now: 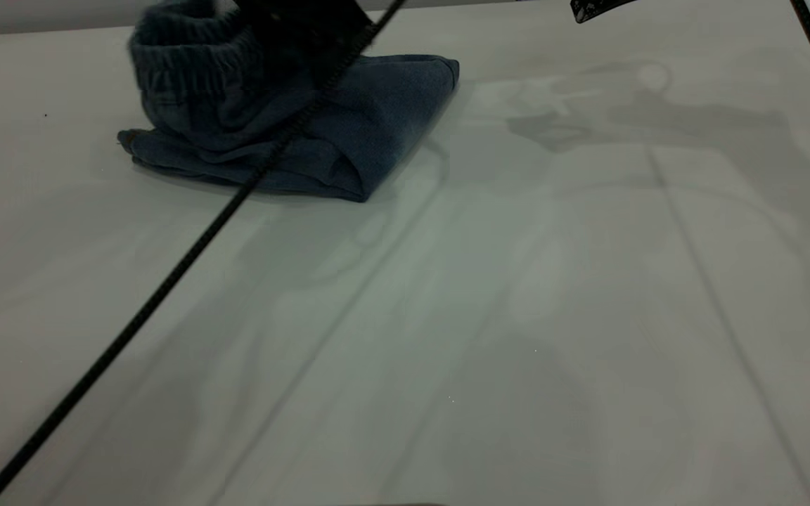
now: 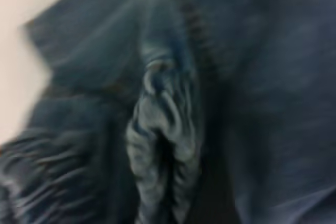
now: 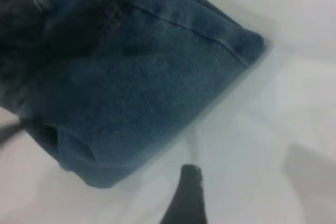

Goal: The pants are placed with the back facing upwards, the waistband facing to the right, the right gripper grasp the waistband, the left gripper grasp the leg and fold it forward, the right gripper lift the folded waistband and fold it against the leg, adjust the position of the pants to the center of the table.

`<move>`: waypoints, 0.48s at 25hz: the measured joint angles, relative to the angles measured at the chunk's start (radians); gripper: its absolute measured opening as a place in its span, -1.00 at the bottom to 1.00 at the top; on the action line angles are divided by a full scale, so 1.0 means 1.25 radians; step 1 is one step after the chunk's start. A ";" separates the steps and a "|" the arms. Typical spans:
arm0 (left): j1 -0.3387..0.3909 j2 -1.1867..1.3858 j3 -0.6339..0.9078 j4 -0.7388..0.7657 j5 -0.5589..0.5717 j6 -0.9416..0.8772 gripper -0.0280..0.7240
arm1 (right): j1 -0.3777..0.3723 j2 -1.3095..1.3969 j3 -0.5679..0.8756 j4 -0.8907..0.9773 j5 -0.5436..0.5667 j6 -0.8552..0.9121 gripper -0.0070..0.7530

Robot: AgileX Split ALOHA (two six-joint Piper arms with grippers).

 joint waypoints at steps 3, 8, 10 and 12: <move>0.000 0.001 -0.008 0.153 0.071 -0.089 0.47 | 0.000 0.000 0.000 0.000 0.000 0.000 0.56; 0.004 0.002 -0.010 0.248 0.118 -0.214 0.47 | 0.000 0.000 0.000 0.000 0.000 0.000 0.56; 0.004 0.002 -0.010 0.193 0.096 -0.199 0.47 | 0.000 0.000 0.000 0.000 0.000 0.000 0.56; 0.004 0.003 -0.010 0.110 0.062 -0.141 0.46 | 0.000 0.000 0.000 0.000 0.001 0.000 0.56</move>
